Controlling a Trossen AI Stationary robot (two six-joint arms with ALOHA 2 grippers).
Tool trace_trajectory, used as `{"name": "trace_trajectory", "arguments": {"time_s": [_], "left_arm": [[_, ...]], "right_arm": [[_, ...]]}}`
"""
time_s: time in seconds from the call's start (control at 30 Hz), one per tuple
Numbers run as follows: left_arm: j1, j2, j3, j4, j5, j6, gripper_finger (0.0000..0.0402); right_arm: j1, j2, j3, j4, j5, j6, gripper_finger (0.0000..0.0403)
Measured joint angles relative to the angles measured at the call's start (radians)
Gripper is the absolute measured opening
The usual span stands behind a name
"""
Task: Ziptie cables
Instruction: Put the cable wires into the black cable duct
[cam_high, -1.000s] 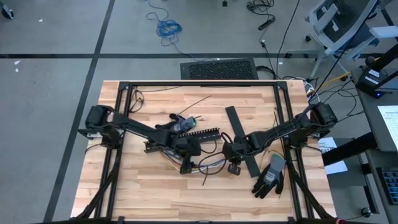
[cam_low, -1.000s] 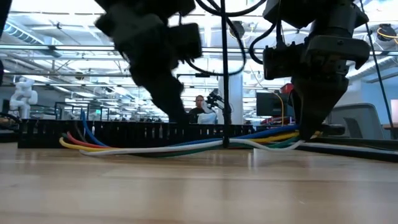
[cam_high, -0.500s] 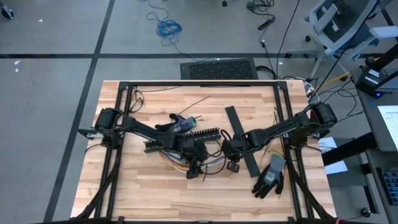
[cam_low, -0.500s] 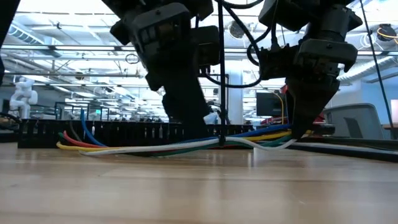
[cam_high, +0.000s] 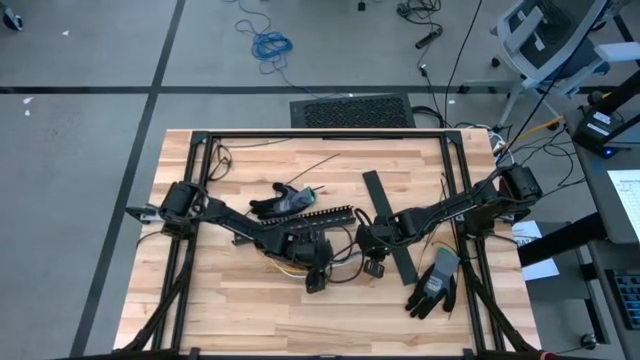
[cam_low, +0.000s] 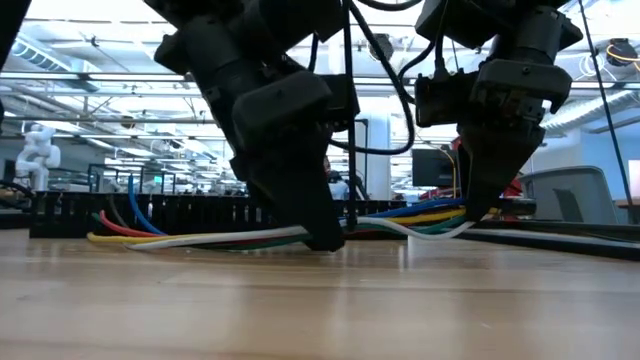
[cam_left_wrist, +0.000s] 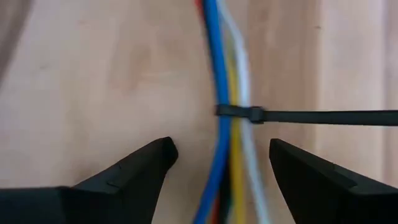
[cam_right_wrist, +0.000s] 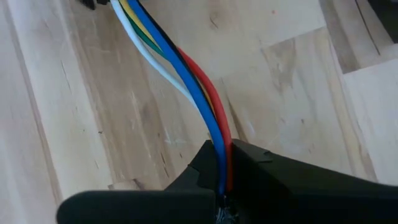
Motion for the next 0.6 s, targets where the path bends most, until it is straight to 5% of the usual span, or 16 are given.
{"name": "trace_trajectory", "arguments": {"time_s": [0.3,0.6], "left_arm": [[-0.032,-0.018,0.000,-0.237,-0.062,-0.011,0.0217],[-0.091,-0.024,-0.002,-0.420,-0.110,0.006,0.0203]], "right_arm": [[0.000,0.000,0.001,-0.019,0.023,-0.003,0.0000],[0.006,0.000,0.001,-0.059,0.023,-0.015,0.0000]]}}
